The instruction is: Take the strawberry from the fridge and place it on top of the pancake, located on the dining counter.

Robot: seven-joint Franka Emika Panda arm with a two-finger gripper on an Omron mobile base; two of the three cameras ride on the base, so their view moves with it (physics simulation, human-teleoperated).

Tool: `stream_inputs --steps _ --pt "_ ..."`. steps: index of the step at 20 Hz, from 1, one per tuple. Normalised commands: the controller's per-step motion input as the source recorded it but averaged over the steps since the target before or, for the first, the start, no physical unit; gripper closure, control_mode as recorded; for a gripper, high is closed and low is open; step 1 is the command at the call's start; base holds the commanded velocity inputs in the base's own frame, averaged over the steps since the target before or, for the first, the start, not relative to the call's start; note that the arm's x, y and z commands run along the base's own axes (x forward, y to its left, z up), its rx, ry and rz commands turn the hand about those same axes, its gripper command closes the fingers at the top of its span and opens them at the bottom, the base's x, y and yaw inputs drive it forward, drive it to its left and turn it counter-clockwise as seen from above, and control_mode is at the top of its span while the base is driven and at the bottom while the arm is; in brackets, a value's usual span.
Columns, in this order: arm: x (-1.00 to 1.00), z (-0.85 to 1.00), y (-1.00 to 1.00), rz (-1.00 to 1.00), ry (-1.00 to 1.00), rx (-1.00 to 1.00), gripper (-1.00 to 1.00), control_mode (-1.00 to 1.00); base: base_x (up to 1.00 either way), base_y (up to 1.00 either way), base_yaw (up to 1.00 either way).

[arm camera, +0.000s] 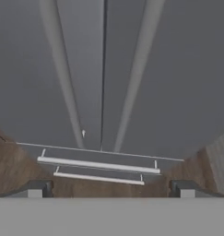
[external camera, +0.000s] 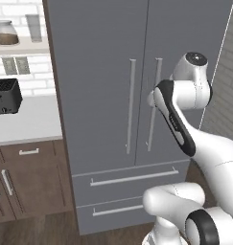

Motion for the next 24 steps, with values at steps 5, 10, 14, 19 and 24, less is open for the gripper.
stream_inputs --steps 5,10,14,19,24 --pt "0.37 0.00 -0.02 0.00 -0.31 0.00 -1.00 -1.00 0.00 0.00 0.00" --pt "0.40 0.00 -0.16 0.00 -0.07 0.00 -1.00 -1.00 0.00 0.00 0.00" --pt "0.34 0.04 -0.31 0.00 0.00 0.03 -1.00 -1.00 0.00 0.00 0.00" --pt "0.46 0.03 -0.14 0.00 0.00 0.04 -1.00 -1.00 0.00 0.00 0.00" --pt "0.65 -0.01 0.06 0.00 0.00 0.00 -1.00 -1.00 0.00 0.00 0.00"
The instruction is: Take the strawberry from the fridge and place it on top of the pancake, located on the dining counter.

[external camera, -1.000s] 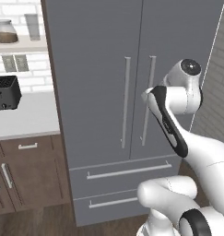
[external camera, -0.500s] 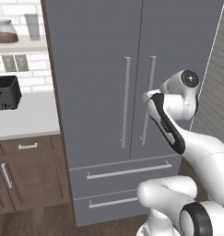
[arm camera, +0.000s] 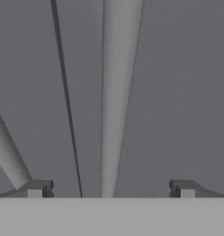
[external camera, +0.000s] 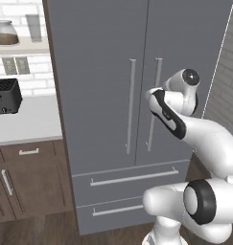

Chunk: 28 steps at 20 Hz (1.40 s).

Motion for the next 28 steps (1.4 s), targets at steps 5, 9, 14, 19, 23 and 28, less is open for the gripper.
stream_inputs --steps 5,9,14,19,23,28 --pt "0.48 -0.05 0.03 0.00 0.00 0.00 -1.00 -1.00 0.00 0.00 0.00" --pt "0.54 -0.10 0.04 0.00 0.00 0.00 -1.00 -1.00 0.00 0.00 0.00" --pt "0.59 -0.16 0.07 0.00 0.00 0.00 -1.00 -1.00 0.00 0.00 0.00" --pt "0.70 -0.17 0.05 0.00 0.00 0.00 1.00 -1.00 0.00 0.00 0.00" --pt "0.54 -0.13 0.04 0.00 0.01 0.00 1.00 -1.00 0.00 0.00 0.00" --pt "0.02 -0.13 0.02 0.00 0.10 0.00 1.00 -1.00 0.00 0.00 0.00"
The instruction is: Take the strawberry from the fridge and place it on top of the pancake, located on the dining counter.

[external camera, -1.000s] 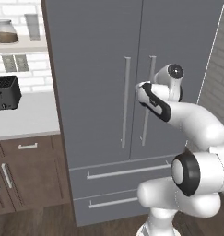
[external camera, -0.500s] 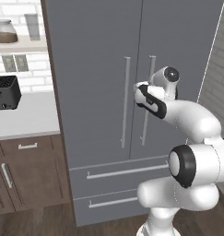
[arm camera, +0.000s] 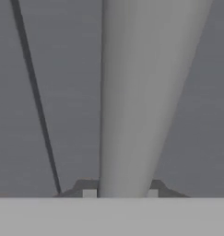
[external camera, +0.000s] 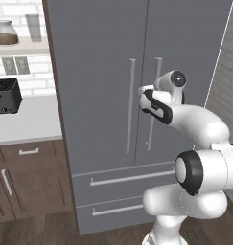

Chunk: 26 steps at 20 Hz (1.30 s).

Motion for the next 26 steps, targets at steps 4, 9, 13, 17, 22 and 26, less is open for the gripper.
stream_inputs --steps 4,9,13,17,22,26 --pt "-0.94 0.00 -0.25 0.01 0.01 0.04 1.00 -1.00 0.00 0.00 0.00" --pt "-1.00 0.06 -0.39 0.00 0.01 0.06 1.00 -1.00 0.00 0.00 0.00" --pt "-0.93 0.15 -0.46 0.00 0.06 0.06 1.00 -1.00 0.00 0.00 0.00" --pt "-0.47 -0.01 -0.38 0.00 0.09 0.02 -1.00 -1.00 0.00 0.00 0.00" --pt "-0.03 -0.07 0.00 0.00 0.05 0.00 -1.00 -1.00 0.00 0.00 0.00" --pt "-0.85 0.23 0.02 0.00 -0.25 -0.07 -1.00 -1.00 0.00 0.00 0.00"
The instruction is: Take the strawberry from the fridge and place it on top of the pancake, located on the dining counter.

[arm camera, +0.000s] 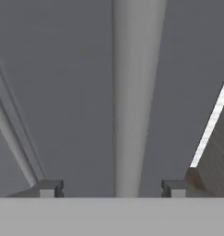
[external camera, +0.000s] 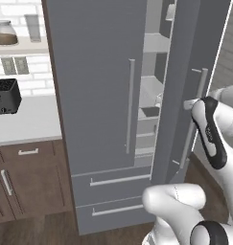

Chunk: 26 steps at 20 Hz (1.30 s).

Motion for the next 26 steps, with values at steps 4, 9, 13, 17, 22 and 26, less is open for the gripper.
stream_inputs --steps 4,9,13,17,22,26 --pt "-0.76 0.59 0.11 0.00 -0.20 -0.12 -1.00 -1.00 0.00 0.00 0.00" --pt "-0.38 0.55 0.51 0.00 -0.11 -0.27 -1.00 -1.00 0.00 0.00 0.00" --pt "-0.06 0.26 0.74 0.00 -0.02 -0.34 -1.00 -1.00 0.00 0.00 0.00" --pt "0.21 0.01 0.99 -0.02 0.05 -0.36 -1.00 -1.00 0.00 0.00 0.00" --pt "0.63 0.01 0.85 -0.07 0.13 -0.29 -1.00 -1.00 0.00 0.00 0.00" --pt "0.88 0.00 0.43 -0.14 0.20 -0.16 -1.00 -1.00 0.00 0.00 0.00"
